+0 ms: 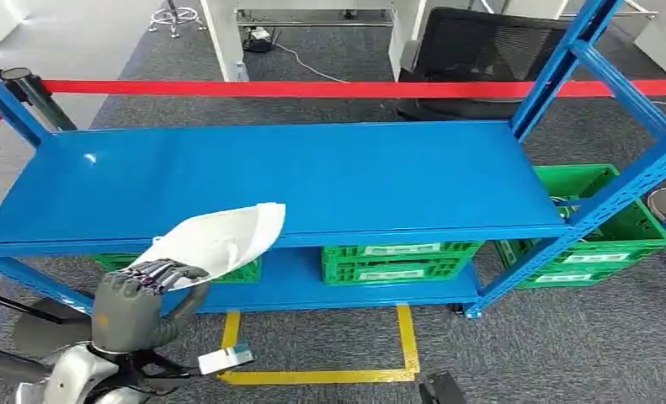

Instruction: Take the parts from the cabinet and place them on the table.

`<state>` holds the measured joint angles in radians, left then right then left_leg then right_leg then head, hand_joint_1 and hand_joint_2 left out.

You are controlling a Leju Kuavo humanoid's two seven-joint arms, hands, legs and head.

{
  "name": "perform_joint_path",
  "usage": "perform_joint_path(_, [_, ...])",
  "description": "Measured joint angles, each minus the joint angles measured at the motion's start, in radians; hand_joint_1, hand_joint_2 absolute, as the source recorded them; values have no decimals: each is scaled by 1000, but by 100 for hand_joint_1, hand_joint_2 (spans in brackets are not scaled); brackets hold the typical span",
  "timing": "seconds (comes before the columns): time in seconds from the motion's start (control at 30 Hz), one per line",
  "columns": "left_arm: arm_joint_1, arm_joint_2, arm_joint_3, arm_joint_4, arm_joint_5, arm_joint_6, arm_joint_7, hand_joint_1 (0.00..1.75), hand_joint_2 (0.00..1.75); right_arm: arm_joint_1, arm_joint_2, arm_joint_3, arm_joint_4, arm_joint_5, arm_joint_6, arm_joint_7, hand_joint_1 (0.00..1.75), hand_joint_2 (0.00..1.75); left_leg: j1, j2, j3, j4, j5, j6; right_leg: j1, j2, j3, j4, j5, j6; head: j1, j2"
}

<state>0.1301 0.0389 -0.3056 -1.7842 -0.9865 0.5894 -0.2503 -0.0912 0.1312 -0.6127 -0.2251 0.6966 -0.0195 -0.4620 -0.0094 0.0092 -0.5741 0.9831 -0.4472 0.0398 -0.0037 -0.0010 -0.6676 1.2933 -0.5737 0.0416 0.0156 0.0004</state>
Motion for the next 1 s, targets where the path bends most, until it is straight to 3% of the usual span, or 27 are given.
perform_joint_path(0.03, [2, 0, -3, -2, 1, 2, -1, 175, 175, 0, 0, -1, 0, 2, -3, -2, 0, 0, -1, 0, -12, 2, 9, -1, 0, 0, 47, -58, 41, -3, -1, 0])
perform_joint_path(0.07, [4, -1, -4, -5, 2, 2, -3, 175, 175, -1, -1, -1, 0, 4, -9, -3, 0, 0, -2, -1, -22, 3, 17, -3, 1, 0, 111, -147, 65, -8, 0, 0])
perform_joint_path(0.1, [6, -2, -5, -8, 3, 3, -5, 175, 175, -3, -2, -1, -1, 6, -16, -3, 0, 0, -2, -1, -26, 6, 22, -6, 1, 0, 165, -229, 52, -14, -1, 0])
perform_joint_path(0.13, [6, -2, -5, -13, 3, 6, -7, 175, 175, -6, -2, -1, -1, 9, -33, -4, 0, 0, -8, -2, -33, 8, 29, -11, 4, 1, 225, -316, 20, -16, -2, 0])
perform_joint_path(0.2, [7, -2, -10, -19, 5, 12, -11, 175, 175, -8, -2, -2, -1, 13, -59, -6, 0, 0, -6, 0, -38, 7, 49, -20, 7, 3, 211, -325, 19, -24, -2, 0])
perform_joint_path(0.27, [13, -3, -11, -25, 5, 19, -18, 175, 175, -3, -3, -3, -1, 13, -98, -7, 0, 0, -4, -1, -43, 6, 61, -30, 7, 1, 199, -325, 32, -39, -1, 0])
perform_joint_path(0.3, [19, -3, -11, -29, 5, 27, -21, 175, 175, -3, -3, -5, -1, 13, -125, -8, 0, 0, -1, -6, -51, 16, 34, -40, 0, -4, 192, -329, 48, -51, -1, 0])
perform_joint_path(0.33, [23, -3, -11, -33, 5, 31, -23, 175, 175, -3, -3, -7, -1, 12, -138, -11, 0, 0, 0, -6, -65, 55, -26, -49, 1, -4, 184, -329, 58, -54, -4, 0])
perform_joint_path(0.4, [27, -3, -17, -43, 5, 42, -29, 175, 175, -8, -3, -13, -1, 10, -150, -29, 0, 0, 9, -6, -100, 203, -151, -60, 2, -7, 156, -327, 80, -60, -5, 0])
perform_joint_path(0.43, [28, -3, -18, -46, 5, 44, -30, 175, 175, -9, -3, -16, -1, 6, -151, -34, 0, 0, 10, -6, -110, 262, -174, -62, 2, -7, 144, -325, 90, -59, -6, 0])
perform_joint_path(0.47, [29, -3, -19, -47, 5, 47, -30, 175, 175, -10, -3, -19, -1, 3, -151, -38, 0, 0, 13, -6, -107, 298, -165, -63, 1, -8, 124, -320, 103, -58, -6, 0])
perform_joint_path(0.53, [31, -2, -21, -50, 5, 50, -31, 175, 175, -10, -3, -27, -1, 1, -148, -41, 0, 0, 16, -6, -51, 256, -87, -62, 1, -9, 84, -308, 122, -52, -6, 0])
perform_joint_path(0.57, [32, -2, -22, -52, 5, 50, -31, 175, 175, -10, -3, -28, -1, 0, -148, -41, 0, 0, 16, -6, 5, 184, -56, -59, 0, -9, 68, -302, 129, -48, -6, 0])
perform_joint_path(0.6, [32, -2, -24, -56, 5, 50, -34, 175, 175, -11, -3, -29, -1, -1, -148, -41, 0, 0, 16, -6, 66, 102, -56, -55, 0, -8, 59, -296, 136, -44, -6, 0])
perform_joint_path(0.63, [30, -2, -27, -60, 6, 51, -37, 175, 175, -12, -3, -30, -1, -4, -149, -43, 0, 0, 13, -7, 122, 14, -89, -49, 5, -6, 49, -289, 143, -38, -8, 0])
perform_joint_path(0.67, [29, -2, -29, -62, 11, 53, -42, 175, 175, -12, -3, -34, -1, -8, -150, -47, 0, 0, 12, -8, 134, -14, -102, -42, 4, -7, 46, -289, 152, -31, -4, 0])
perform_joint_path(0.7, [29, -2, -29, -63, 16, 55, -45, 175, 175, -13, -3, -37, -1, -13, -143, -52, 0, 0, 9, -8, 124, -14, -101, -40, 3, -8, 41, -289, 162, -26, -6, 0])
perform_joint_path(0.77, [27, -1, -32, -63, 25, 56, -51, 175, 175, -9, -3, -46, -1, -23, -128, -60, 0, 0, 8, -6, 111, -14, -82, -25, 1, -7, 33, -293, 181, -13, -6, 0])
perform_joint_path(0.8, [23, -2, -34, -63, 28, 56, -55, 175, 175, -9, -3, -52, -1, -29, -123, -64, 0, 0, 12, -2, 100, -16, -71, -17, -3, -3, 26, -282, 156, -9, -7, 0])
perform_joint_path(0.83, [20, -2, -35, -63, 34, 56, -59, 175, 175, -6, -3, -57, -1, -35, -114, -68, 0, 0, 11, -1, 83, -15, -58, -5, -3, -2, 3, -242, 90, -7, -1, 0])
perform_joint_path(0.9, [15, -3, -36, -63, 44, 56, -60, 175, 175, -7, -3, -66, -1, -51, -92, -79, 0, 0, 7, -1, 52, -15, -32, -1, -3, -2, -35, -96, -25, -2, 1, 0])
perform_joint_path(0.93, [12, -3, -35, -63, 46, 55, -60, 175, 175, -8, -3, -72, -1, -56, -83, -84, 0, 0, 4, -1, 33, -14, -17, 1, -3, -2, -50, -21, -59, -1, 1, 0])
perform_joint_path(0.97, [8, -3, -35, -63, 49, 55, -61, 175, 175, -8, -3, -77, -1, -59, -80, -86, 0, 0, 1, -1, 15, -13, -5, 1, -3, -2, -53, 27, -59, -2, 0, 0])
perform_joint_path(1.0, [7, -3, -35, -63, 51, 55, -61, 175, 175, -8, -3, -80, -1, -60, -77, -86, 0, 0, -2, -1, -2, -12, 9, 1, -3, -2, -37, 39, -26, -4, 1, 0])
